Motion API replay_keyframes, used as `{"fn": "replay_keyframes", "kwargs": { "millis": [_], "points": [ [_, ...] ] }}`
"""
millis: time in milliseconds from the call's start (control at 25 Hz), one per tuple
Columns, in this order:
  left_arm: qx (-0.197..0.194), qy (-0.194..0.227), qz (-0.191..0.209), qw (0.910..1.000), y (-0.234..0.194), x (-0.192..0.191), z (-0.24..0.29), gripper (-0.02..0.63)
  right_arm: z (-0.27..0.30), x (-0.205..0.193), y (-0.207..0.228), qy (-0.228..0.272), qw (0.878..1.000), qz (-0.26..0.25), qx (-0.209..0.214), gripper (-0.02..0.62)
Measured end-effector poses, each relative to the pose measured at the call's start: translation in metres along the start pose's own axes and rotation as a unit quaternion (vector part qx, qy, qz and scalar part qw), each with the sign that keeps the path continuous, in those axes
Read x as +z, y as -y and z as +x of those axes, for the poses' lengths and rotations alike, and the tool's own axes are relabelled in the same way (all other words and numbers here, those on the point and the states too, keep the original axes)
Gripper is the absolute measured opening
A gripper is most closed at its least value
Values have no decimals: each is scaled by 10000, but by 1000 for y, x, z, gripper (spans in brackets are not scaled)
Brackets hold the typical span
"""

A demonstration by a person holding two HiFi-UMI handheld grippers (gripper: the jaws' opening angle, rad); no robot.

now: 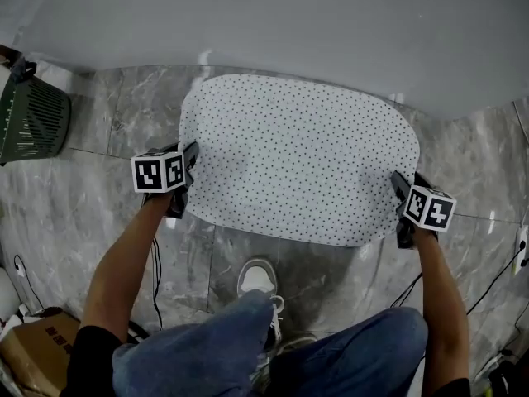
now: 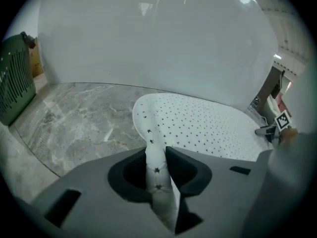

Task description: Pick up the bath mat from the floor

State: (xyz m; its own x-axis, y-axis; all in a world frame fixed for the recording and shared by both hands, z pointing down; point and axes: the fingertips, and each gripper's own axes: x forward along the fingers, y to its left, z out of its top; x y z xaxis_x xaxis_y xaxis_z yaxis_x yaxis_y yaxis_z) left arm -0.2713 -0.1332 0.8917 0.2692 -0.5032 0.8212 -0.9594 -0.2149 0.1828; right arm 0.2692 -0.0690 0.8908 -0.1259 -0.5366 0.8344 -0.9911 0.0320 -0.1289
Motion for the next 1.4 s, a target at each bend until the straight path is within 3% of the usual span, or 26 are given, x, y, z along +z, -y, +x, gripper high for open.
{"fn": "replay_keyframes", "kwargs": {
  "millis": [120,200,240,400,560,800,920,1400],
  "points": [
    [-39,20,-337,9994,4,1,-2,71,-2,0,-9,-68,9994,245,225,174],
    [-114,33,-406,9991,7,2,-4,52,-1,0,-21,-130,9984,315,452,68],
    [-131,22,-362,9993,8,2,-4,52,-1,0,-25,-144,9983,269,502,48],
    [-187,-15,-104,9998,12,3,-6,41,0,-1,-28,-141,9979,171,612,37],
    [-368,135,-337,9987,16,8,-12,29,-9,6,-32,28,9970,208,739,29],
    [-513,356,-245,9977,30,23,-33,28,-33,23,-40,270,9957,322,828,28],
    [-605,499,-110,9969,43,37,-54,28,-50,37,-48,366,9951,304,865,28],
    [-800,549,-250,9950,92,106,-168,28,-167,104,-77,393,9947,386,869,28]
  ]
}}
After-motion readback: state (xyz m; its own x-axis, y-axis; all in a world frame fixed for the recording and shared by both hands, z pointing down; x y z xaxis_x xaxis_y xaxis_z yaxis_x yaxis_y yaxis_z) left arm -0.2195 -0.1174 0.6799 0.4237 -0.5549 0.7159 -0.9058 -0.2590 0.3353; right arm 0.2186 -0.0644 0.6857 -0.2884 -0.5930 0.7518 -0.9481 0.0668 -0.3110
